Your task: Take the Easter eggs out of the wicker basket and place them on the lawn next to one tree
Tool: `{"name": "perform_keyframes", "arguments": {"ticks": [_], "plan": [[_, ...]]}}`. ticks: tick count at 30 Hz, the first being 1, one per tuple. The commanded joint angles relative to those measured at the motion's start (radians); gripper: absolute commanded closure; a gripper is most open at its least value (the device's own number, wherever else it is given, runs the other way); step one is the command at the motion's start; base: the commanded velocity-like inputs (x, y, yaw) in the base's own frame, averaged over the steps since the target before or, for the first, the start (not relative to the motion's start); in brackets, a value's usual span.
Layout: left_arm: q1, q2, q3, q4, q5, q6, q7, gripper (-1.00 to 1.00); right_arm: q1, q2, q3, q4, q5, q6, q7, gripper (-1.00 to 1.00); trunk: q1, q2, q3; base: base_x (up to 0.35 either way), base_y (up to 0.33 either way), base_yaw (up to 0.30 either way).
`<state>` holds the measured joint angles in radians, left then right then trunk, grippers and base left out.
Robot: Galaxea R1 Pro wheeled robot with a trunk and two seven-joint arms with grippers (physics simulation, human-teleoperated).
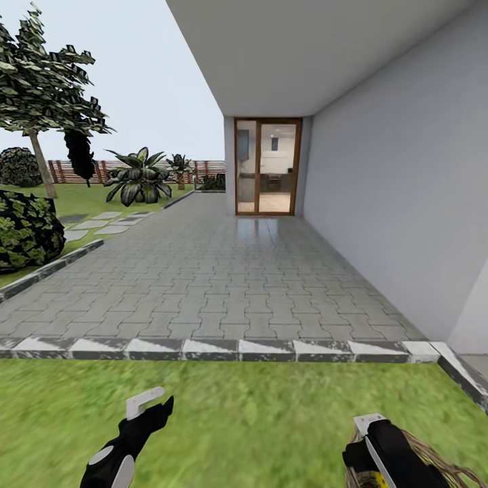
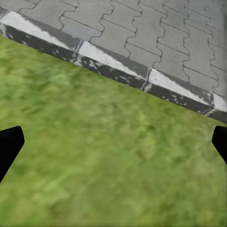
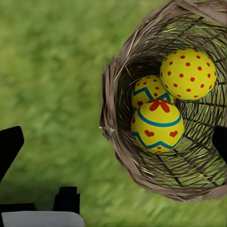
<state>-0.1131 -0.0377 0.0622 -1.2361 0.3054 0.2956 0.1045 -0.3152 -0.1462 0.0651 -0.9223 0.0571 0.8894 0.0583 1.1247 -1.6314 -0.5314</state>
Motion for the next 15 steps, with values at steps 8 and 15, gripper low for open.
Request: {"name": "perform_keyframes", "arguments": {"ticks": [8,15], "plan": [[0.0,-0.001,0.0,-0.002,0.011,0.005,0.004,-1.0,-0.001,-0.001,0.002,-0.001,0.001,0.005,0.006,-1.0,0.015,-0.029,-0.014,0.003,0.0,0.0],[0.0,-0.001,-0.001,-0.002,0.011,0.008,0.004,-1.0,-0.001,-0.001,0.002,-0.001,0.004,0.005,0.006,-1.0,0.042,-0.078,-0.036,0.0,0.0,0.0]]}}
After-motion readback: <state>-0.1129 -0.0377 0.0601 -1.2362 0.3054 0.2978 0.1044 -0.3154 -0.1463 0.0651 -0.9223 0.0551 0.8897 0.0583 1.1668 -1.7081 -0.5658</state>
